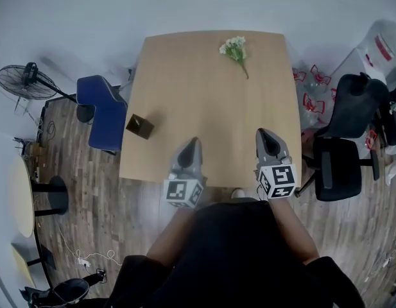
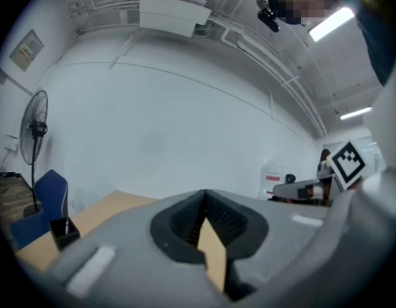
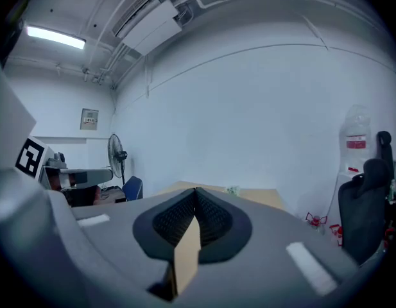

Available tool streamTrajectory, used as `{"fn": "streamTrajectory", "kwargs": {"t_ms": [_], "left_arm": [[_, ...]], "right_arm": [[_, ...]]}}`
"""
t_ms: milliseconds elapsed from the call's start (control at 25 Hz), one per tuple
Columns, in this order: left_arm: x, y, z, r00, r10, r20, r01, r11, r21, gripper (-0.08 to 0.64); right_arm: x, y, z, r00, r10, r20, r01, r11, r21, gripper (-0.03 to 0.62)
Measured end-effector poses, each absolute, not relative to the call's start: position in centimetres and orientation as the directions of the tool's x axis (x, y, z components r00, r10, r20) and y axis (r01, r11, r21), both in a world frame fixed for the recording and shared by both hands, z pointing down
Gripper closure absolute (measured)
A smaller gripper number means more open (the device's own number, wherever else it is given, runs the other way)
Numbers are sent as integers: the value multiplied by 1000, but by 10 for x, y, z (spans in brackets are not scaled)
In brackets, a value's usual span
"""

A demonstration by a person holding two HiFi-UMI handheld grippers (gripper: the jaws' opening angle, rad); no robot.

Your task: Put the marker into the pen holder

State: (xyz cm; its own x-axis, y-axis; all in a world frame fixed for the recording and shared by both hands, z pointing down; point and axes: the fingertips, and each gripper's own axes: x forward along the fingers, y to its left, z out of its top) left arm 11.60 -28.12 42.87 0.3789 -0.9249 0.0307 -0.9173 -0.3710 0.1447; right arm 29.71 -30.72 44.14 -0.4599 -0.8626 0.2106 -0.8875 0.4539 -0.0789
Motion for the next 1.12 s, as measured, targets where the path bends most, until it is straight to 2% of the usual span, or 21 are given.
{"fn": "streamTrajectory", "kwargs": {"t_ms": [360, 1120], "left_arm": [[144, -306, 433, 350, -935, 55, -931, -341, 132, 557], [150, -270, 443, 327, -942, 81, -939, -314, 139, 558]], "right_arm": [[372, -320, 439, -428, -880, 206, -903, 423, -69, 591], [375, -303, 453, -464, -862, 206, -886, 454, -93, 591]]}}
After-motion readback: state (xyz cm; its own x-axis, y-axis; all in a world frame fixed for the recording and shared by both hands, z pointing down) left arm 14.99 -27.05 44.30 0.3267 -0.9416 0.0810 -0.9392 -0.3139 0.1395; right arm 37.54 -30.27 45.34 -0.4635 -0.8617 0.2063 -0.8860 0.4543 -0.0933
